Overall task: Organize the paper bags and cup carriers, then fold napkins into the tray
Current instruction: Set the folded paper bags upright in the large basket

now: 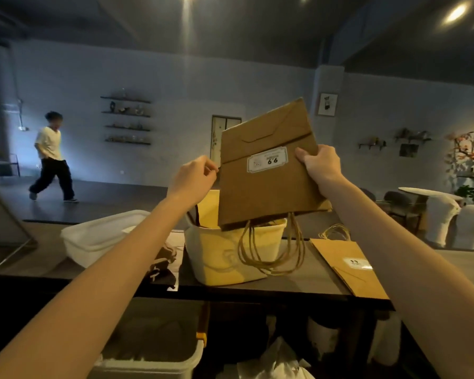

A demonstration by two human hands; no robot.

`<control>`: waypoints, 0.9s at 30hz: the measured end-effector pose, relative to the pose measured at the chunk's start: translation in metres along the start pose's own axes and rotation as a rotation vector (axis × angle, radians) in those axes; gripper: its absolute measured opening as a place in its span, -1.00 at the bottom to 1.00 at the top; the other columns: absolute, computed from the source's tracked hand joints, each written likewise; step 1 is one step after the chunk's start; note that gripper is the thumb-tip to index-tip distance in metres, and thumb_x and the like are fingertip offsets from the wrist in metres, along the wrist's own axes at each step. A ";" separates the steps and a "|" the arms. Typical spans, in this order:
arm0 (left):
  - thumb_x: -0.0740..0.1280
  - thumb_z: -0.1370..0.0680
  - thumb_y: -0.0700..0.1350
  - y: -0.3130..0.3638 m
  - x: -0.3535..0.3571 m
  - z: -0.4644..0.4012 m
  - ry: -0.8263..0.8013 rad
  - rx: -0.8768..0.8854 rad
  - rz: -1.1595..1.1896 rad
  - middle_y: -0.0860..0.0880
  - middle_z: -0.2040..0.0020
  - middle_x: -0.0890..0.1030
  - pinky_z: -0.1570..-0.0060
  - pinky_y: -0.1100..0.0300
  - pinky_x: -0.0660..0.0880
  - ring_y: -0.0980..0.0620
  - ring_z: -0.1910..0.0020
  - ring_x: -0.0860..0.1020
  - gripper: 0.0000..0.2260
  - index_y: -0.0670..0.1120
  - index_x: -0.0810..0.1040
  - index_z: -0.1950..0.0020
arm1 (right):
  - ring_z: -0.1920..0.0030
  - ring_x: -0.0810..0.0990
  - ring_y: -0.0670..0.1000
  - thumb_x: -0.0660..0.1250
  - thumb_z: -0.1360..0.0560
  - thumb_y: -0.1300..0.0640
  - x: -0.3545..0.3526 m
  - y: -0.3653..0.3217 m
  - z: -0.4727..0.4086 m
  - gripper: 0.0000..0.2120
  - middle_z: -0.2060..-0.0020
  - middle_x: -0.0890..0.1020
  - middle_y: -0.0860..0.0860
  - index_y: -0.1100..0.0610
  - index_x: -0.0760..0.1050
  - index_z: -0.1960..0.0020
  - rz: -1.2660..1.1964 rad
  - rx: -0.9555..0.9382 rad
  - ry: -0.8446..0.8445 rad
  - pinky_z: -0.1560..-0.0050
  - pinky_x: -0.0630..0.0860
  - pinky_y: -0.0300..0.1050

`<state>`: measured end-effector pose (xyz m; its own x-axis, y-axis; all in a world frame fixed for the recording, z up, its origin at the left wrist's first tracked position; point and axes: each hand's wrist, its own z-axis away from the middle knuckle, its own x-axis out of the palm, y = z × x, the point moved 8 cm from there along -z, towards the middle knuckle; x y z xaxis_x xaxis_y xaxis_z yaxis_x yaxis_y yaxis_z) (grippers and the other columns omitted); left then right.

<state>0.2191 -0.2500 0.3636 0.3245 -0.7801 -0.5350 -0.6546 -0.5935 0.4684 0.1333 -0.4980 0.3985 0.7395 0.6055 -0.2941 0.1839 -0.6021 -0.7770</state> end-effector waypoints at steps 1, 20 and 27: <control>0.19 -0.61 -0.10 -0.010 0.001 -0.001 -0.006 -0.020 -0.012 -0.07 -0.04 0.57 0.15 0.21 0.37 0.06 0.06 0.47 -0.83 -0.10 0.51 -0.12 | 0.10 0.49 0.04 0.27 -0.55 -0.02 0.010 -0.002 -0.005 -0.72 0.08 0.52 0.05 0.18 0.47 -0.12 0.020 0.012 0.002 0.05 0.42 -0.10; 0.20 -0.60 -0.15 -0.071 0.023 -0.015 -0.111 -0.092 0.119 -0.04 0.13 0.52 0.17 0.28 0.43 0.09 0.17 0.50 -0.83 -0.16 0.52 -0.13 | -0.01 0.53 0.08 0.21 -0.57 0.16 0.221 -0.022 0.004 -0.78 0.07 0.51 0.11 0.19 0.45 -0.19 0.795 -0.168 -0.431 -0.10 0.46 -0.07; 0.23 -0.59 -0.18 -0.079 0.019 -0.016 -0.059 -0.106 0.207 -0.04 0.19 0.51 0.40 0.45 0.42 0.12 0.28 0.50 -0.85 -0.18 0.51 -0.11 | 0.02 0.57 0.08 0.28 -0.54 0.12 0.228 -0.012 0.027 -0.65 -0.07 0.53 0.16 0.21 0.35 -0.29 0.830 0.022 -0.888 0.19 0.57 -0.19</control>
<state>0.2874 -0.2208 0.3277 0.1487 -0.8761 -0.4587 -0.6266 -0.4423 0.6417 0.2826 -0.3387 0.3254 -0.0751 0.1910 -0.9787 -0.1520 -0.9722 -0.1781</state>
